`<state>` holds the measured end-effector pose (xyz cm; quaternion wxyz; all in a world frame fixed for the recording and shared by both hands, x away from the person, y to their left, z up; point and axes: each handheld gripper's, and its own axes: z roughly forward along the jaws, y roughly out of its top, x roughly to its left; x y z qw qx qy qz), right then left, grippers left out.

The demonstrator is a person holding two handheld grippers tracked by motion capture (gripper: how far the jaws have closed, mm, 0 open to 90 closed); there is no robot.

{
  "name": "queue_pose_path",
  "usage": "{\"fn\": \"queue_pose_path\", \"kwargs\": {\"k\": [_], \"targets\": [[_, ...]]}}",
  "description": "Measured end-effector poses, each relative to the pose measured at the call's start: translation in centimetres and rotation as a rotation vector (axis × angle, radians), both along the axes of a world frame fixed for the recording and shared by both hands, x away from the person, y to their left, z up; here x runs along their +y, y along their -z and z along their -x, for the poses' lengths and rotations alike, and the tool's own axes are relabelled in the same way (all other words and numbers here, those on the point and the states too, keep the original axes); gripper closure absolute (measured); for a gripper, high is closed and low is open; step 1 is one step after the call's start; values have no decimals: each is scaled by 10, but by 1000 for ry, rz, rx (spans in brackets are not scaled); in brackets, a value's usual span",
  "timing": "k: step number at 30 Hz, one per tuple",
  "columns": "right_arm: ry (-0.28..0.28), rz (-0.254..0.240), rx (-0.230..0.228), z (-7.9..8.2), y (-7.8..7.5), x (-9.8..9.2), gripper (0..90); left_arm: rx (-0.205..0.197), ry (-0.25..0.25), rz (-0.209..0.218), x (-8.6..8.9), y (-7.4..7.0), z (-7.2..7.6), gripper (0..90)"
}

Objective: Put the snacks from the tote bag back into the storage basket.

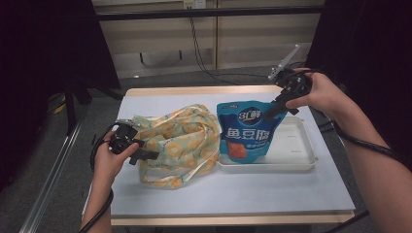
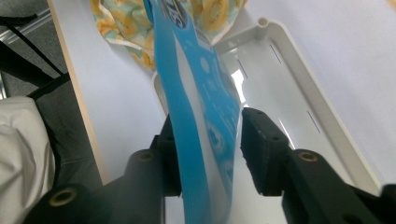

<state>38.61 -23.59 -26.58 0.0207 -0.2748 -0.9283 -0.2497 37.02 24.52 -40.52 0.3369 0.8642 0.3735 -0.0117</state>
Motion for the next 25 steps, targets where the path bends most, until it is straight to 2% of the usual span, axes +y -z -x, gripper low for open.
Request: {"fn": "queue_pose_path", "kwargs": {"k": [2,11,14,17,25], "targets": [[1,9,-18,2,0,-4,529,2,-3,4,0,0,0,82],[24,34,-36,11,5,-23,391,0,-9,2,1,0,0,82],[25,41,-34,15,9,-29,354,-2,4,-5,3,-1,0,82],[26,55,-42,19,14,-37,284,-2,-9,7,4,-2,0,82],[57,41,-66,26,25,-53,175,-7,-6,4,5,-5,1,81]]}}
